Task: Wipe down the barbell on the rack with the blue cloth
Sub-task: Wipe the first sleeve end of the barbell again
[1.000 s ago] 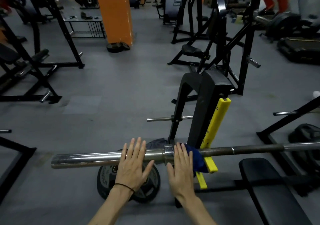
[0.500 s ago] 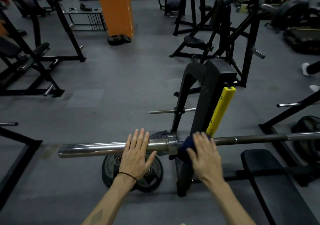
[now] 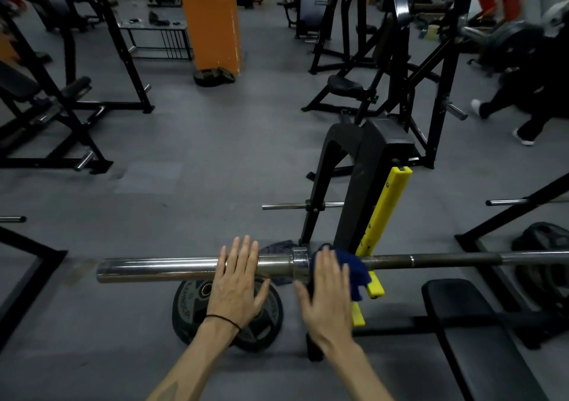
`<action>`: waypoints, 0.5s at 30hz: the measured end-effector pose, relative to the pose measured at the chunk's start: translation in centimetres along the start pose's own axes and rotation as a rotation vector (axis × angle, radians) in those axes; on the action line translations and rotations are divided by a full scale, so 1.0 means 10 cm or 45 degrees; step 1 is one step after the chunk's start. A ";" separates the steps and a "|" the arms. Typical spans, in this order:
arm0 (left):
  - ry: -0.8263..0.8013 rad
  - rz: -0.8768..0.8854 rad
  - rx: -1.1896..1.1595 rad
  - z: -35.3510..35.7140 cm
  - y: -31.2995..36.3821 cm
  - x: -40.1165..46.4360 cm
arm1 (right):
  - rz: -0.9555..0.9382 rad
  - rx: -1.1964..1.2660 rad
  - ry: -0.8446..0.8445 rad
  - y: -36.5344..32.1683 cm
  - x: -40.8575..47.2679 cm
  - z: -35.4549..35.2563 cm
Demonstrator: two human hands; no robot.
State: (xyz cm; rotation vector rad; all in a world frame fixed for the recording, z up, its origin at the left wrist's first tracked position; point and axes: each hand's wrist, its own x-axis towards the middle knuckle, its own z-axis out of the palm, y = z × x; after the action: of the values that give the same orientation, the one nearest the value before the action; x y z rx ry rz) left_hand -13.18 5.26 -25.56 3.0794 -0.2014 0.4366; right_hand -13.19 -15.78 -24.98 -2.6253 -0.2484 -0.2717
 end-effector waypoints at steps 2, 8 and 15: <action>0.017 0.009 0.001 0.01 -0.02 -0.01 | -0.153 -0.049 -0.078 0.06 -0.02 -0.01; -0.009 0.021 0.025 0.05 -0.02 0.02 | 0.106 0.030 0.058 0.24 0.03 -0.14; 0.007 0.045 0.007 -0.09 -0.06 0.23 | -0.097 -0.315 0.025 0.53 0.04 -0.30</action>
State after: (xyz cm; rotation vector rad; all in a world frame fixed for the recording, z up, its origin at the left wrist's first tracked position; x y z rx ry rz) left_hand -11.15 5.63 -24.01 3.0841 -0.2556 0.4482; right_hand -12.02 -21.79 -24.67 -2.8594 -0.3268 -0.3756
